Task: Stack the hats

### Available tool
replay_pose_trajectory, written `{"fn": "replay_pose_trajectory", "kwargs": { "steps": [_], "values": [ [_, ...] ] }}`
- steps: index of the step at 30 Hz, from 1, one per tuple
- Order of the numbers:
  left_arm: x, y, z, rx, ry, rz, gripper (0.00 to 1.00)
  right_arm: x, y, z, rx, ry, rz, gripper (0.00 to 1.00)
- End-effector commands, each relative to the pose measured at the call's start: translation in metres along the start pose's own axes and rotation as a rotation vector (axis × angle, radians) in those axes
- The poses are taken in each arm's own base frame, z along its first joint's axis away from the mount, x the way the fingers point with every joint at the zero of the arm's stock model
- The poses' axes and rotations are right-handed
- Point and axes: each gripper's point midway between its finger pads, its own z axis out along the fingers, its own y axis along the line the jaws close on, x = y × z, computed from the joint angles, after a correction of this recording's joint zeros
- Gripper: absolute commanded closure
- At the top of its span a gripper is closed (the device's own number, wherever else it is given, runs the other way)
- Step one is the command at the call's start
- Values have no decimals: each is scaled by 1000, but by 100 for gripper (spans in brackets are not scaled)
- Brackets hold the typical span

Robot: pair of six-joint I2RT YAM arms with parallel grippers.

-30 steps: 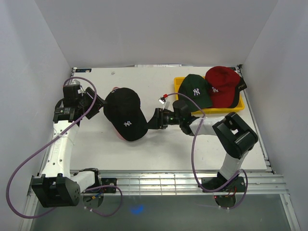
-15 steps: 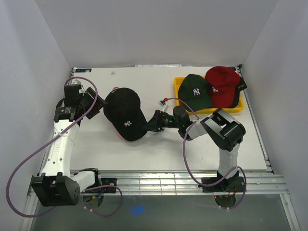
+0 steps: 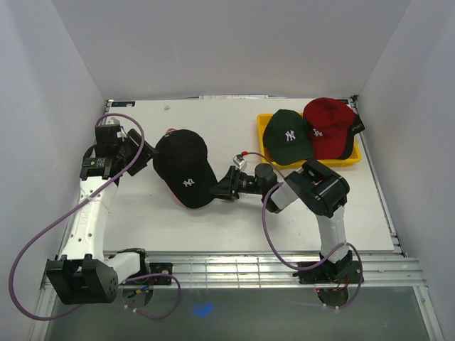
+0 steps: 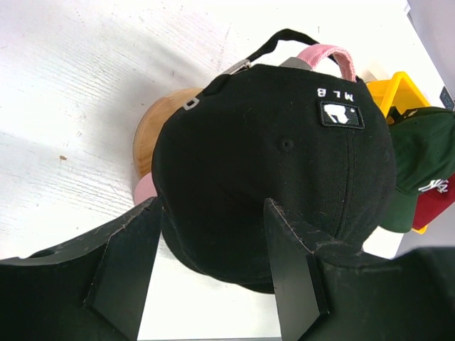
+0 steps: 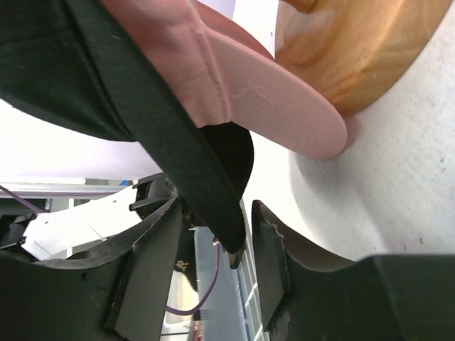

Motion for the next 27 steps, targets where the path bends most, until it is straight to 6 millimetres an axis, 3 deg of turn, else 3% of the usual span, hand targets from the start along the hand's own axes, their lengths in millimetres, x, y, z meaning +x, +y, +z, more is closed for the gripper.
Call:
{"fn": "replay_pose_trajectory", "kwargs": {
  "steps": [1, 3, 7, 13, 27],
  "values": [
    [-7, -6, -9, 7, -26, 12, 31, -10, 49, 5, -209, -53, -129, 51],
    [-7, -6, -10, 8, -29, 12, 30, -11, 54, 5, -233, -61, -118, 53],
    [-9, -7, -13, 9, -31, 15, 31, -14, 61, 3, -282, -78, -89, 72],
    [-15, -13, -22, 16, -50, 19, 31, -19, 87, -2, -381, -95, -73, 91],
    [-29, -22, -43, 24, -104, 23, 31, -26, 148, -18, -525, -116, -106, 92]
  ]
}}
